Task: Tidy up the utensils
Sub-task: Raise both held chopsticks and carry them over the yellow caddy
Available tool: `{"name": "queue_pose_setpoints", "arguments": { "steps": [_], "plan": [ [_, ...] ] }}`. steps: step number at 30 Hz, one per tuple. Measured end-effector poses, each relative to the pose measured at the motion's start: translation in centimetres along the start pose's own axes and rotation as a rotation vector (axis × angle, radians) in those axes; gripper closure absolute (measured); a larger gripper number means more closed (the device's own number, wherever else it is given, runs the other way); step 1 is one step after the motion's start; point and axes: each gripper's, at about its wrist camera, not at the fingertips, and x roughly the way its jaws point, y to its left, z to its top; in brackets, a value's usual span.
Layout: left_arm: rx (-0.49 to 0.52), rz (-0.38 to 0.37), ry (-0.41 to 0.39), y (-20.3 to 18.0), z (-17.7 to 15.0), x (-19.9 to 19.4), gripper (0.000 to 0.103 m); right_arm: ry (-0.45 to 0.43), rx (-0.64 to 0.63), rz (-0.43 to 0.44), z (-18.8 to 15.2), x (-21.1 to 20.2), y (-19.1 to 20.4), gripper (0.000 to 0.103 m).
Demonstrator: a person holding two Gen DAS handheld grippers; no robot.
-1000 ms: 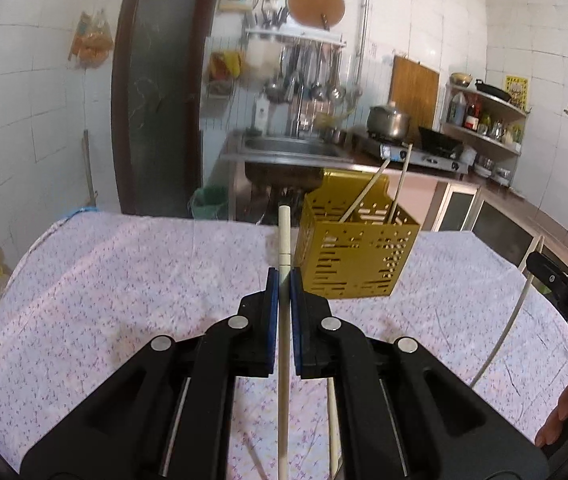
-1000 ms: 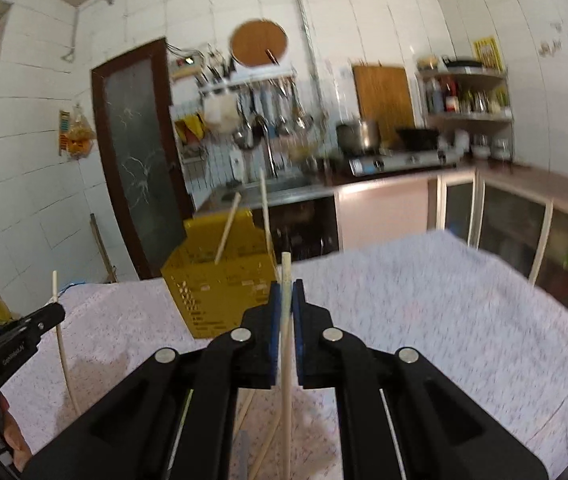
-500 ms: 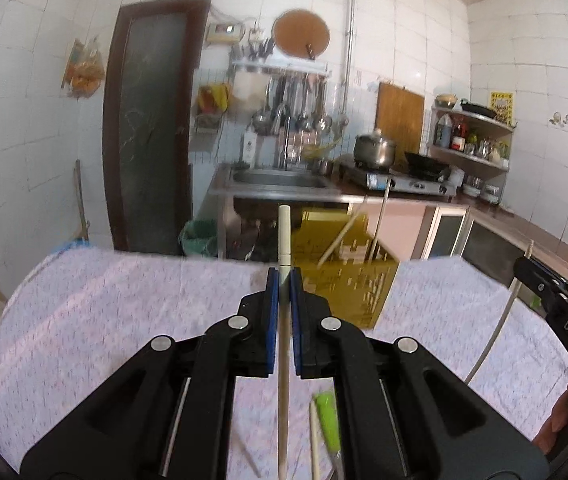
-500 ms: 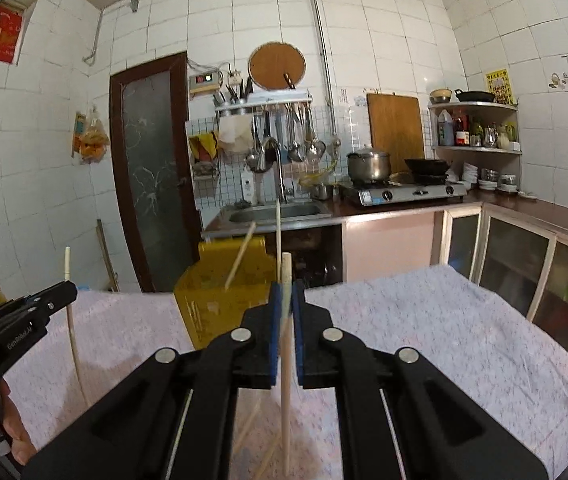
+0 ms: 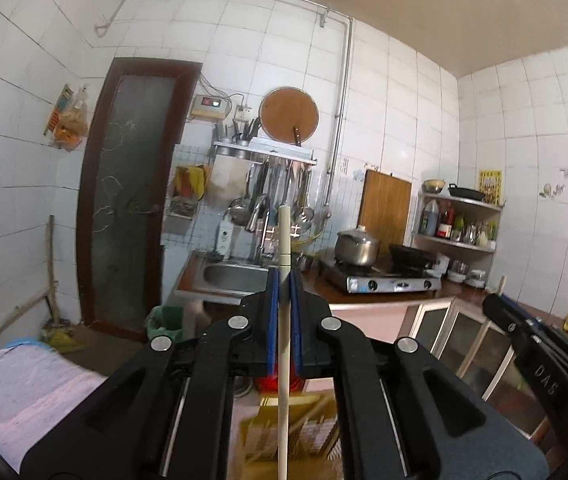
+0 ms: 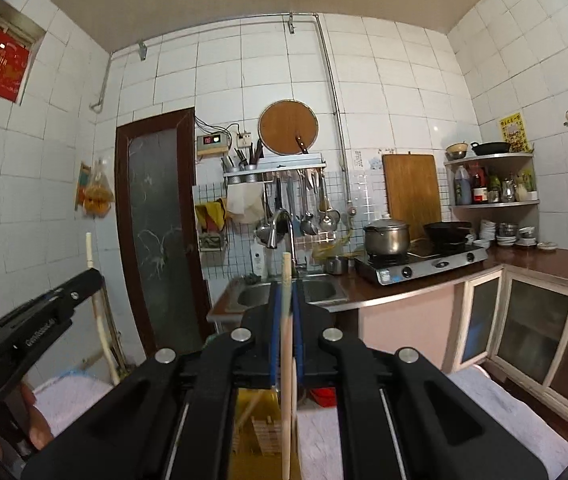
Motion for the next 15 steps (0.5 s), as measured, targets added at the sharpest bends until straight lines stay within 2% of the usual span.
{"name": "queue_pose_setpoints", "arguments": {
  "steps": [4, 10, 15],
  "plan": [
    [0.033, 0.014, -0.001, -0.6, -1.3, 4.2, 0.099, 0.009, 0.009, 0.019, -0.6, 3.9, 0.2, 0.097],
    [0.048, 0.040, 0.075, 0.3, -6.8, 9.9, 0.098, 0.090, -0.030, 0.033, -5.2, 8.4, 0.5, 0.097],
    [0.011, 0.046, 0.163, 2.2, -9.7, 11.5, 0.098, 0.172, -0.049, 0.032, -8.6, 10.1, 0.3, 0.097]
  ]
}}
